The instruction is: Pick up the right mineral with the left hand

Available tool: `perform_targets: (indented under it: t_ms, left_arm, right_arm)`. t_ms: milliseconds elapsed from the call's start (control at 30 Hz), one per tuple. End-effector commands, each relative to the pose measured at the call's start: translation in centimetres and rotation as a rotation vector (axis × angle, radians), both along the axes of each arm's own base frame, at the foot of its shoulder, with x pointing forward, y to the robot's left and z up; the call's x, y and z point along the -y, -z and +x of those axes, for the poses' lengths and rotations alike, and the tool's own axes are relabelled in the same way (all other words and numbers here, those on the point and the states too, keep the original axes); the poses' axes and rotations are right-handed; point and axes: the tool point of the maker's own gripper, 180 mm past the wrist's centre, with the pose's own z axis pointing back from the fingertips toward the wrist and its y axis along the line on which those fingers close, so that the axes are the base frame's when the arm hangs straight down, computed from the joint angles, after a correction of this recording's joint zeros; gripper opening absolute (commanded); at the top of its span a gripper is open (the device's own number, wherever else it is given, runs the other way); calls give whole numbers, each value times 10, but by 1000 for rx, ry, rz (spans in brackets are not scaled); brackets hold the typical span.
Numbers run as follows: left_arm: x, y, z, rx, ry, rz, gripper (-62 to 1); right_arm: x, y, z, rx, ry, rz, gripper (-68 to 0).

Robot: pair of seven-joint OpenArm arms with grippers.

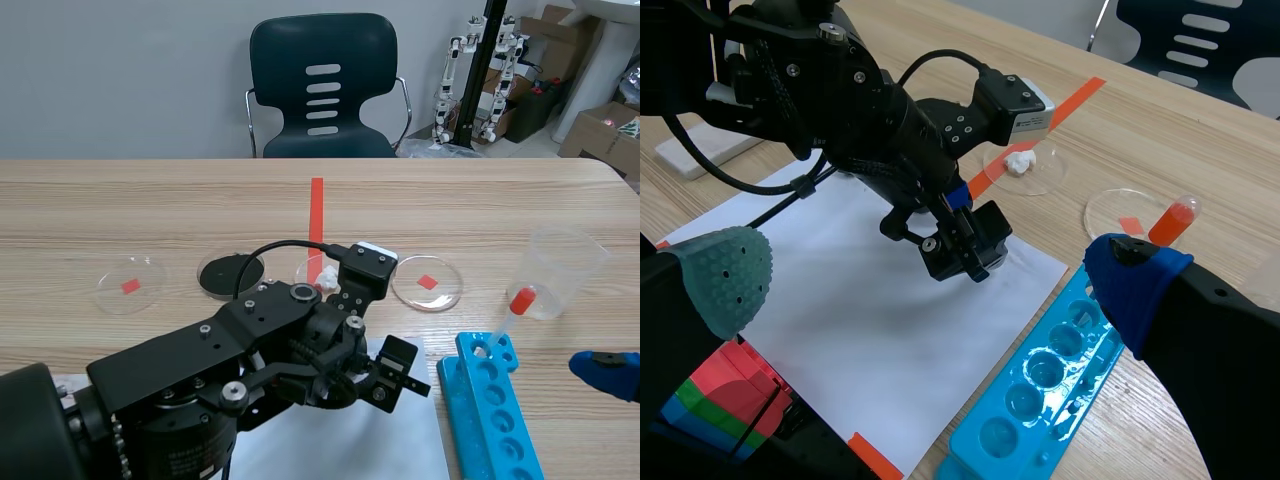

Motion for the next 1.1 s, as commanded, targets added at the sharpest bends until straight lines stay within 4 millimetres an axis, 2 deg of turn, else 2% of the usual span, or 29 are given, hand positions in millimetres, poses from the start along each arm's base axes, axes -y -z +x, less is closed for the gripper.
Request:
perform_targets:
  t_ms: [0, 267, 933, 1067]
  left_arm:
    - [7, -8, 6, 28, 3, -18, -220]
    - [5, -5, 5, 21, -1, -10, -251]
    - [4, -2, 0, -11, 9, 3, -255]
    - [4, -1, -1, -17, 8, 2, -307]
  right_arm:
    - [0, -7, 3, 21, 6, 22, 4]
    - [0, -7, 3, 21, 6, 22, 4]
    - [0, -7, 3, 21, 6, 22, 4]
    - [0, -7, 3, 21, 6, 22, 4]
